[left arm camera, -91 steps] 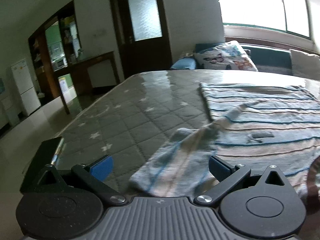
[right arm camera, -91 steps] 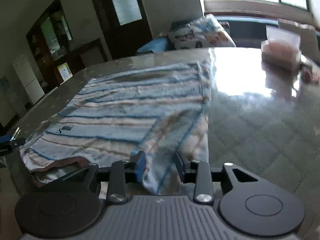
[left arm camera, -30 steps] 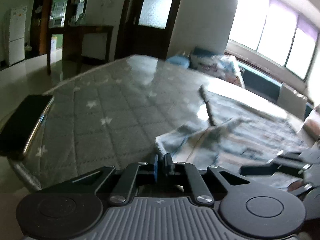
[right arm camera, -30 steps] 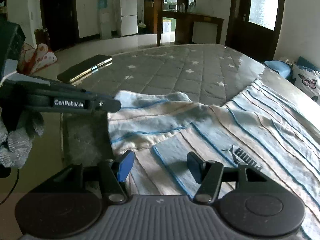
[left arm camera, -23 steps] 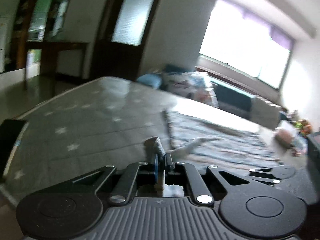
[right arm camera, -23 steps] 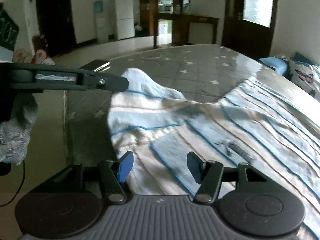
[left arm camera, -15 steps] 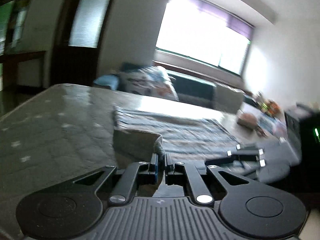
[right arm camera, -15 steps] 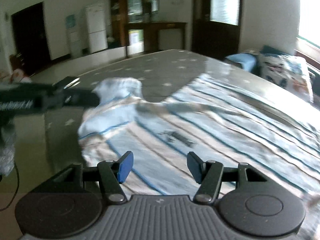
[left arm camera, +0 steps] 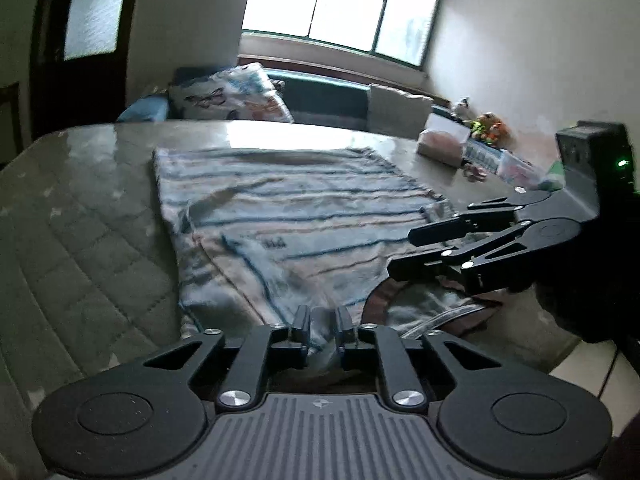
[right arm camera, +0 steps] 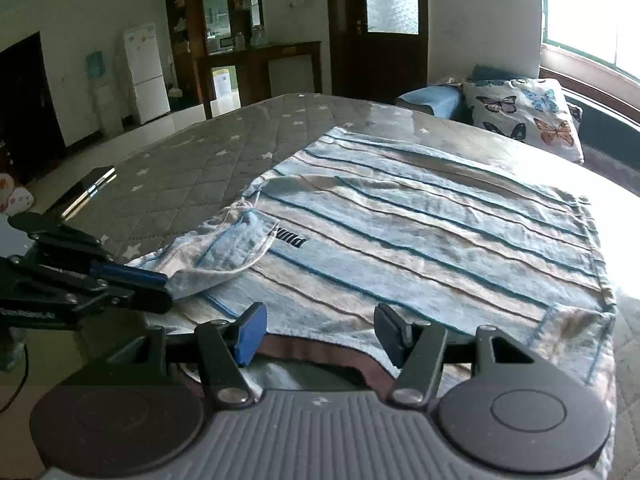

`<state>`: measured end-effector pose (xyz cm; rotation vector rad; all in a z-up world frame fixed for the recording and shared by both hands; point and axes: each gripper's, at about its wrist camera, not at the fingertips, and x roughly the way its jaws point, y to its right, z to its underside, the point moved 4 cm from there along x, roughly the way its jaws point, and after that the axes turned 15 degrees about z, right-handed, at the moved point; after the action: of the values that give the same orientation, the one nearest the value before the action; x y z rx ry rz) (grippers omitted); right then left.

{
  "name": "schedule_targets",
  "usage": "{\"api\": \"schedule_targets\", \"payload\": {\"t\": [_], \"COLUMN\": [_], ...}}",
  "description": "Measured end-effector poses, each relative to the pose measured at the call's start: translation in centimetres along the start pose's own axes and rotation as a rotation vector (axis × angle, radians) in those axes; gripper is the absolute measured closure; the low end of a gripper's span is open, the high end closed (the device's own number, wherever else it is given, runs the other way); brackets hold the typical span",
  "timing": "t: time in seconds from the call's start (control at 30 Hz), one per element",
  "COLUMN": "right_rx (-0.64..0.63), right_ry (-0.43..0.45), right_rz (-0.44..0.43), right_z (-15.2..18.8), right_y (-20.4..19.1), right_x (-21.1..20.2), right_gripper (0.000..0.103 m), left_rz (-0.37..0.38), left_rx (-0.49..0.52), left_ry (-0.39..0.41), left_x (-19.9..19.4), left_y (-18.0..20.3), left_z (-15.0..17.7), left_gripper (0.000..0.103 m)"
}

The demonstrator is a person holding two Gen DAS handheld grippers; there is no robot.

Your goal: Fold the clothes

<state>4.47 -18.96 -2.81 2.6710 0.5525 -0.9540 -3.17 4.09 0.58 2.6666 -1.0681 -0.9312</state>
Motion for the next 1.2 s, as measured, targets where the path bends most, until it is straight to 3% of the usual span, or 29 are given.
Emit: {"api": "schedule_targets", "payload": {"t": [0.13,0.27,0.57,0.73,1.07,1.2], "right_rx": [0.034,0.111,0.245,0.277,0.261,0.240], "right_ry": [0.013,0.013,-0.001,-0.027,-0.034,-0.065], "right_rz": [0.024,0.076,0.204,0.264,0.268,0.281], "right_z": [-0.1,0.4,2.5,3.7,1.8,1.6], "right_y": [1.5,4.3,11.0,13.8,15.9,16.3], "right_x": [-0.9,-1.4,-2.4,-2.2,1.1,3.7], "right_gripper": [0.042,0.042,0.042,0.044,0.076,0.077], "left_rz": [-0.053,-0.155,-0.188,-0.219,-0.245,-0.246], "left_rx": [0.050,0.000,-0.031,0.022,0.018,0.017], "left_ry": [0.052,0.063,-0.045,-0.073,-0.053,-0.069], "left_x": [-1.2,-0.2,4.5,5.0,6.2,7.1], "left_y": [-0.3,-3.1,-5.8,-5.3,-6.1,-6.2], "left_z": [-1.8,-3.4,-2.5,-1.7,-3.7,-3.4], "left_gripper": [0.081,0.083,0.083,0.083,0.083,0.082]}}
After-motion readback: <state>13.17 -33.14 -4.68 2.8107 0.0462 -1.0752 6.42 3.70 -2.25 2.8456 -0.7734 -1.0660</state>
